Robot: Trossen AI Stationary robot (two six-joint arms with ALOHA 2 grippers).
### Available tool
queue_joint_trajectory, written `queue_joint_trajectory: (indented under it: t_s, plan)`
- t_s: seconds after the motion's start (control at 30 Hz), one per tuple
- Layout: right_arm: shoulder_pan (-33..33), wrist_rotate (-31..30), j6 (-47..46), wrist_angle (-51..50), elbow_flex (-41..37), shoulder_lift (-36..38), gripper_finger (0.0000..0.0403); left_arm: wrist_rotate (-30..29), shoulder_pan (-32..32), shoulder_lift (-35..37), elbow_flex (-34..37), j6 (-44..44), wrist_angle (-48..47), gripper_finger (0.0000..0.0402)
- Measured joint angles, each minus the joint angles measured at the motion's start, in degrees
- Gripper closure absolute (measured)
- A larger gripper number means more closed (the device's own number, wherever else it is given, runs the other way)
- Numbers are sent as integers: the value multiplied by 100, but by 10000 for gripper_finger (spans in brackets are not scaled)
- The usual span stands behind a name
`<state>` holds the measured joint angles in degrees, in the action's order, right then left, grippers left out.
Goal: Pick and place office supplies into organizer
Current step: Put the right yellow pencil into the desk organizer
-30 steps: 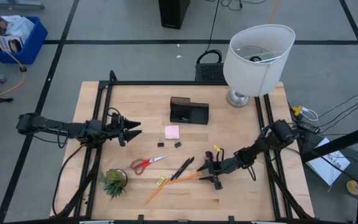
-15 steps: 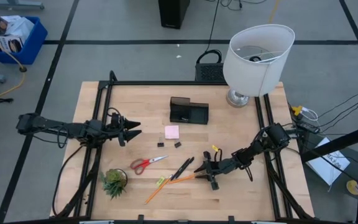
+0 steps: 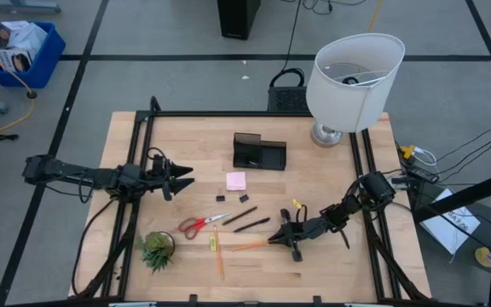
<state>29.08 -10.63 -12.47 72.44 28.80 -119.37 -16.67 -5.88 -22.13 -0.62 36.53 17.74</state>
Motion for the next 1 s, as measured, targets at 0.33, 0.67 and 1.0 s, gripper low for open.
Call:
queue_joint_trajectory:
  t_s: [0.33,0.67,1.0]
  plan:
    - [64,-71,285,2,-9,485,379,-1,0,-75,0,-19,-10,78]
    - [58,-583,1459,-596,-2,1729,382,-144,0,-227,0,24,0,78]
    - [-467,-1672,1814,-2476,-2,3258,384,-146,0,-225,0,-8,155,78]
